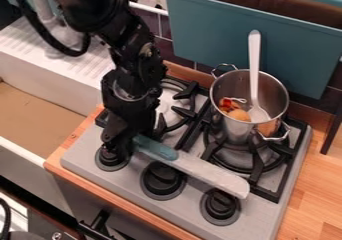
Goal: Put the white knife on top of the burner buttons
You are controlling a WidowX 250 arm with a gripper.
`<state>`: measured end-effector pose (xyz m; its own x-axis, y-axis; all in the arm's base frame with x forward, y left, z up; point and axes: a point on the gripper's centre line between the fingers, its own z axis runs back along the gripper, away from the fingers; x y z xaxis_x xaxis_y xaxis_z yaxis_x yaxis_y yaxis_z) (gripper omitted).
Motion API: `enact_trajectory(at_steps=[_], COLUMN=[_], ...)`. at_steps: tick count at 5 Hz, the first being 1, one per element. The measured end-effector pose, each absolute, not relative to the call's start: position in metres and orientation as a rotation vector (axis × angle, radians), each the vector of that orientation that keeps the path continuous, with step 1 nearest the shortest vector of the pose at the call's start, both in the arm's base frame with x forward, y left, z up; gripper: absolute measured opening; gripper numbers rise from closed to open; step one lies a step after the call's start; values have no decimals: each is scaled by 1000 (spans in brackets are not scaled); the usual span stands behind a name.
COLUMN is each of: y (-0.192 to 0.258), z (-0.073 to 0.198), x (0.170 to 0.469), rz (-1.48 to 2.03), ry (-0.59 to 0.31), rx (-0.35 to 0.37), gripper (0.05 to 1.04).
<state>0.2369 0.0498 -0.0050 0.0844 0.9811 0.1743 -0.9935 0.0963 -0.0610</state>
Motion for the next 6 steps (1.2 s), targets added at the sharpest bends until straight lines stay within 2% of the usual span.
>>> enact_trajectory(at_steps=[1,2,4,6], y=[50,51,60,59], z=[2,16,45,61], x=[241,244,255,267], rz=[1425,1373,1130,805], ry=[-184,-145,-181,-181], rx=[60,33,-15,18], gripper=[979,997,997,997])
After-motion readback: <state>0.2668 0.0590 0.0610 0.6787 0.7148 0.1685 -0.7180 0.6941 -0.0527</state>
